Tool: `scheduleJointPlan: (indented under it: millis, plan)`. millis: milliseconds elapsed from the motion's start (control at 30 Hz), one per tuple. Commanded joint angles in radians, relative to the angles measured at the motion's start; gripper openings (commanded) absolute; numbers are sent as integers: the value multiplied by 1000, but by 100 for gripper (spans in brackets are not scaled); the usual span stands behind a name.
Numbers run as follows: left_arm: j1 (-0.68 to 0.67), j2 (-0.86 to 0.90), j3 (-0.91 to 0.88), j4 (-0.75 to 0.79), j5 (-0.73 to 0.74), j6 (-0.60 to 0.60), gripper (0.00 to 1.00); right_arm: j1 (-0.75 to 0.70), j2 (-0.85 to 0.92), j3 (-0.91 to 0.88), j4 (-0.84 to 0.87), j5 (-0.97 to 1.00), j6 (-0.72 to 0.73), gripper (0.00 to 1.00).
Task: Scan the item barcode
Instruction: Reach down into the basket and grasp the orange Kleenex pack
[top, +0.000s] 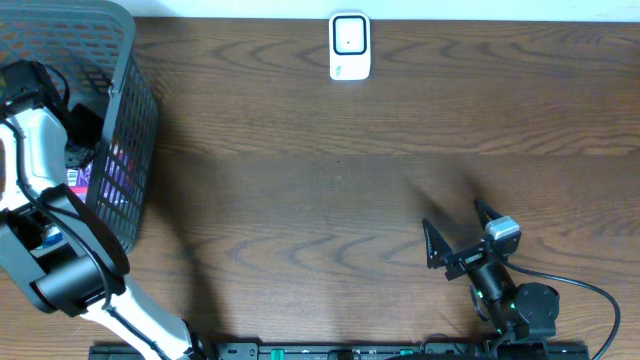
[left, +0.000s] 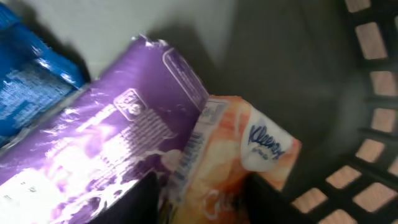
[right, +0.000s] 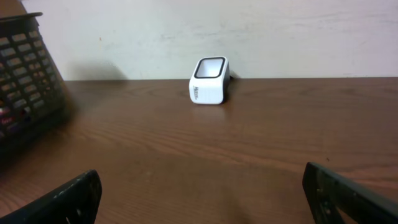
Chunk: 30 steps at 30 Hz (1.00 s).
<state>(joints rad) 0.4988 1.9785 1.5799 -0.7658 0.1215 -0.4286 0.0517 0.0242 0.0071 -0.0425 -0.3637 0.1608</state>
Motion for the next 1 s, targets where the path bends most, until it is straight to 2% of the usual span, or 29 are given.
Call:
scheduleJointPlan:
  millis: [0,67,200,333,700,767,833,900,967]
  plan:
    - [-3,40,-9,-25,32,10,28,6,-5,-2,-5,-5,14,99]
    - [-3,29,-9,-27,33,9,8,6,-5,-2,-5,-5,14,99]
    - [-1,-16,-9,-30,32,8,7,6,-5,-2,-5,-5,14,99]
    - [2,-139,-9,-38,32,9,7,6,-5,-2,-5,-5,14,99]
    - [2,-607,-9,-69,34,5,7,6,-5,-2,-5,-5,14,99]
    - [-2,-671,-9,-87,113,4,7,6,-5,-2,-5,-5,14,99]
    - [-31,-734,-9,-82,313,5,7,6,-5,-2,-5,-5,14,99]
    - [-83,-764,-9,-66,404,5,7,6,-5,-2,-5,-5,14,99]
    - [-169,-789,-9,-56,421,7,7,6,-5,-2,-5,-5,14,99]
